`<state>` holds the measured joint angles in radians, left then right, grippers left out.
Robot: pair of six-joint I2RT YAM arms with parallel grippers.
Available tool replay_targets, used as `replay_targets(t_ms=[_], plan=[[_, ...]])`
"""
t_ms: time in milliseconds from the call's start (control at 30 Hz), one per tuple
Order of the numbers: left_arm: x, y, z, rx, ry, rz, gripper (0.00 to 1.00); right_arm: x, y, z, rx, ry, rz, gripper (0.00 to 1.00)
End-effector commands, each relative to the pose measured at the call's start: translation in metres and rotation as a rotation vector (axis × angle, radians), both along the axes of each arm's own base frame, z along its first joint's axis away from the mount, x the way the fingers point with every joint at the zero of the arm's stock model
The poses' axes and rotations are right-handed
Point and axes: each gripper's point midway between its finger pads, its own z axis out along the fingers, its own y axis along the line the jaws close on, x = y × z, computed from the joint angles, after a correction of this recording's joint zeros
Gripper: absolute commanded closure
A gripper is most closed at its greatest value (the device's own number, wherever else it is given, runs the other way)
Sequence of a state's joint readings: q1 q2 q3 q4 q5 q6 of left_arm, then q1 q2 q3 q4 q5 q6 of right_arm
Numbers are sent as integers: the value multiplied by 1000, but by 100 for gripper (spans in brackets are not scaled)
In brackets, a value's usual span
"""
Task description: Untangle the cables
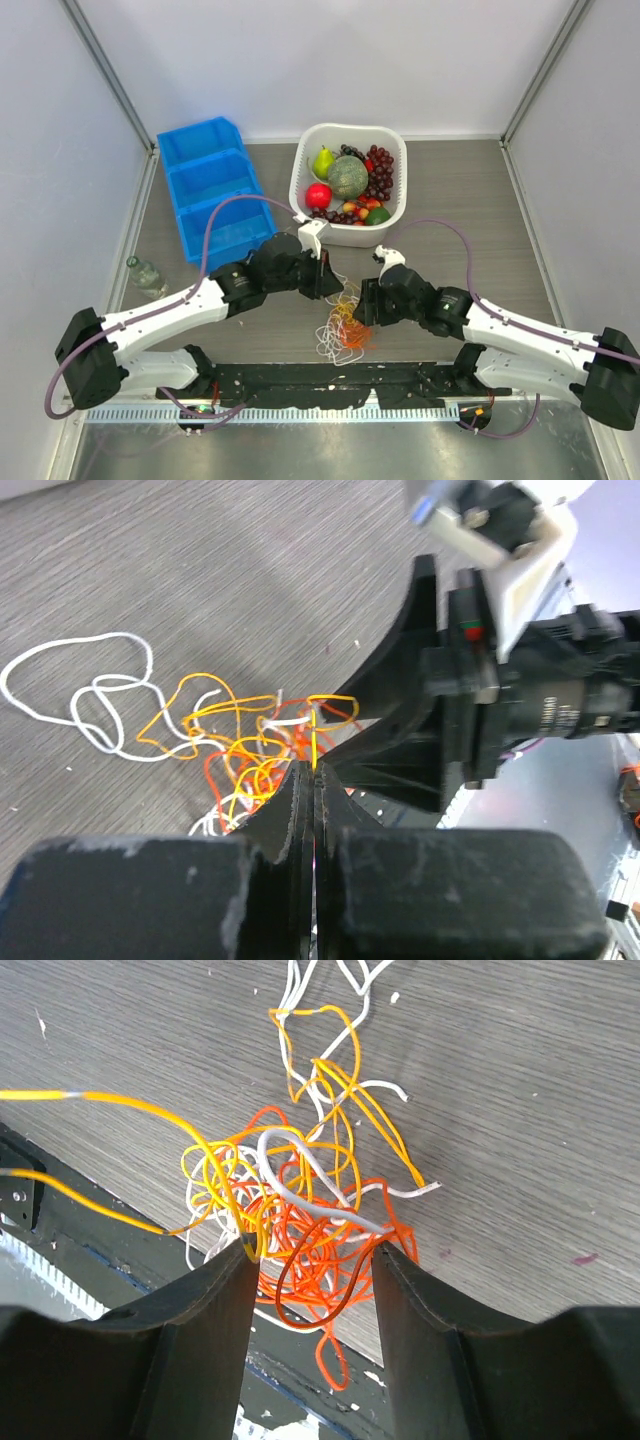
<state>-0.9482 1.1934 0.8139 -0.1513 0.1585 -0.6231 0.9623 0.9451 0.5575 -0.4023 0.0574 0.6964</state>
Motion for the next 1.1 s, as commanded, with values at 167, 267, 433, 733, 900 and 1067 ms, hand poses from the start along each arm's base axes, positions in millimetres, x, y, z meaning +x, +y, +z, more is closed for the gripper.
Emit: replay_targets(t_ms=[167, 267, 433, 733, 900, 1067], plan=[[-10, -12, 80, -202, -33, -42, 100, 8, 46, 43, 218, -96, 72, 45], [-20, -15, 115, -299, -47, -85, 100, 25, 40, 43, 245, -139, -51, 46], [-35, -16, 172, -447, -70, -145, 100, 44, 23, 20, 214, -122, -251, 50], [-58, 8, 293, -645, -252, -208, 100, 54, -32, -28, -9, -116, -465, 61], [-45, 28, 333, -625, -376, -104, 100, 55, -54, -30, -93, -95, -480, 61], [-24, 42, 337, -549, -427, 23, 100, 56, -60, 13, -123, -184, -387, 52]])
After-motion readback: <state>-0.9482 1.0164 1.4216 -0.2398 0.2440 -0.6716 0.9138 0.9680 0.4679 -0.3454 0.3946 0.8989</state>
